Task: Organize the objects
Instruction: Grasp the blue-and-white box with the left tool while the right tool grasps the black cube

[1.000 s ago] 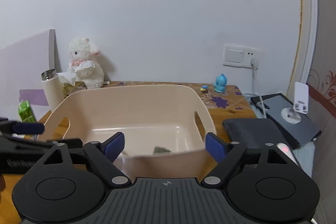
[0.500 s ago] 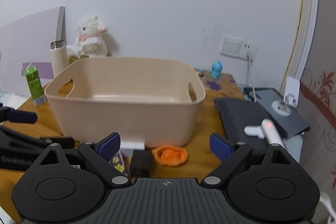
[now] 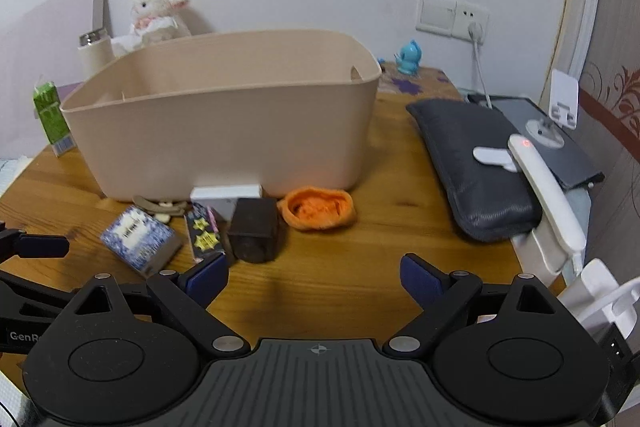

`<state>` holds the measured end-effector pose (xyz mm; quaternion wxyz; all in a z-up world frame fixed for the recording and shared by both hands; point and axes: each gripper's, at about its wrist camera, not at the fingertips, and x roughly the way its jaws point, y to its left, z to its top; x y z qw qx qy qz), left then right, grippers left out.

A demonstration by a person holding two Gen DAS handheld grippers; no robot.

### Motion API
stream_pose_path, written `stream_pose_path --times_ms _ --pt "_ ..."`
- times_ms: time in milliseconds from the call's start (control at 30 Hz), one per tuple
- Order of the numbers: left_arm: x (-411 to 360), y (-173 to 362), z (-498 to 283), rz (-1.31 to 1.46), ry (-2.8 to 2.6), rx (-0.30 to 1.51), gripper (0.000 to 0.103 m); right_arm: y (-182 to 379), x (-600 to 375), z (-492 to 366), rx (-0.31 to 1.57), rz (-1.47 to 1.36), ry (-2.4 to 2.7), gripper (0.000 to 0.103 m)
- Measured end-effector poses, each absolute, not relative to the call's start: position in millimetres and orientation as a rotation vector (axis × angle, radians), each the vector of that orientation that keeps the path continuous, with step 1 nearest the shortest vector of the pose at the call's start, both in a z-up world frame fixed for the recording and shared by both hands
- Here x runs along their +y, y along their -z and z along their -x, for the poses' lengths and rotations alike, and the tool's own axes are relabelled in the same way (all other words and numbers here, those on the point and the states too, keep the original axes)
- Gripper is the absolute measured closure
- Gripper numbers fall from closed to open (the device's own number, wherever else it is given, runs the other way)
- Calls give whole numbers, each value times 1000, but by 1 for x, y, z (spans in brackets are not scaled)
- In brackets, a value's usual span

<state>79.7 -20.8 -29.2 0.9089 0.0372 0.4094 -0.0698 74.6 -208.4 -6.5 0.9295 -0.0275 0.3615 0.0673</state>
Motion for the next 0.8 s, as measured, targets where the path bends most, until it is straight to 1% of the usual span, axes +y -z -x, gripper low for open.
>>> stream_pose_path --times_ms 433,800 --pt "-21 45 -103 -20 137 890 14 35 -197 -90 811 98 -133 9" --pt "-12 46 -118 -23 131 861 13 48 -186 -112 810 106 -135 10"
